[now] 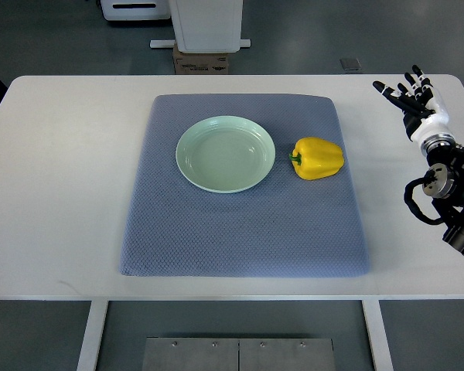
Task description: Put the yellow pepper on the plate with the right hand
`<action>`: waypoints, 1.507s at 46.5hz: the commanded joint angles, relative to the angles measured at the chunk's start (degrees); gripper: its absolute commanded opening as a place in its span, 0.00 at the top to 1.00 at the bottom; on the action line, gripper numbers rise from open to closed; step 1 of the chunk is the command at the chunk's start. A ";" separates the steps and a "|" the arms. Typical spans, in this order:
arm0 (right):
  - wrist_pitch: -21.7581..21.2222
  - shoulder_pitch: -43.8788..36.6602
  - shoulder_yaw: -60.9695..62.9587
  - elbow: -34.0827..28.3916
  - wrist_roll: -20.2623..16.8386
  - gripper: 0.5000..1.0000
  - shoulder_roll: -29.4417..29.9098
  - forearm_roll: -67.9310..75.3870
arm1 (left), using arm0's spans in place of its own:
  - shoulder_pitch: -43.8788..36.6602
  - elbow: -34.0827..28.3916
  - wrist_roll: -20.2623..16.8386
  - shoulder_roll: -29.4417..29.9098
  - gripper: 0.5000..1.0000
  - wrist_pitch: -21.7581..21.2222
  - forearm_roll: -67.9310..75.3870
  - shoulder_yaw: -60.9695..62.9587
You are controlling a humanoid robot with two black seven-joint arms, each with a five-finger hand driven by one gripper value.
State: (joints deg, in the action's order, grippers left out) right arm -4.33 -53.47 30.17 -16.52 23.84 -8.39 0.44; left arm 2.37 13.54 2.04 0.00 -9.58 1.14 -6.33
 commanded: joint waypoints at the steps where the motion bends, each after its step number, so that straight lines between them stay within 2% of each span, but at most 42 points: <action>1: -0.07 -0.14 -0.02 0.00 0.33 0.00 -0.05 0.00 | 0.00 0.00 -0.01 0.00 0.00 0.00 0.00 0.00; 14: -0.51 -0.05 -2.39 -0.18 0.60 0.00 -0.31 -0.62 | 0.00 0.00 -0.01 0.00 0.00 0.00 0.00 0.00; 17: -1.03 -0.58 -2.92 -0.18 1.64 0.00 -0.31 -0.53 | 0.00 0.00 -0.01 0.00 0.00 0.00 0.00 0.00; 22: -3.75 -1.54 -3.27 -0.44 4.11 0.00 -0.31 -0.62 | 0.00 0.00 -0.01 0.00 0.00 0.00 0.00 0.00; 32: -8.33 -4.00 -8.54 -0.70 4.29 0.00 -1.45 -0.79 | 0.00 0.00 -0.01 0.00 0.00 0.00 0.00 0.00; 40: -12.55 -6.47 -14.96 -6.32 5.43 0.00 -6.10 -4.74 | 0.00 0.00 -0.01 0.00 0.00 0.00 0.00 0.00; 50: -14.22 -8.93 -17.16 -12.48 6.40 0.00 -10.15 -15.11 | 0.00 0.00 -0.01 0.00 0.00 0.00 0.00 0.00; 60: -17.82 -12.79 -22.25 -15.82 6.40 0.00 -13.76 -19.42 | 0.00 0.00 -0.01 0.00 0.00 0.00 0.00 0.00; 70: -18.17 -18.50 -33.76 -17.84 7.80 0.00 -14.81 -22.58 | 0.00 0.00 -0.01 0.00 0.00 0.00 0.00 0.00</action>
State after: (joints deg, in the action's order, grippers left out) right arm -22.51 -70.36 -0.07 -33.77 30.64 -23.19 -20.74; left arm 2.39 13.54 2.04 0.00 -9.58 1.14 -6.33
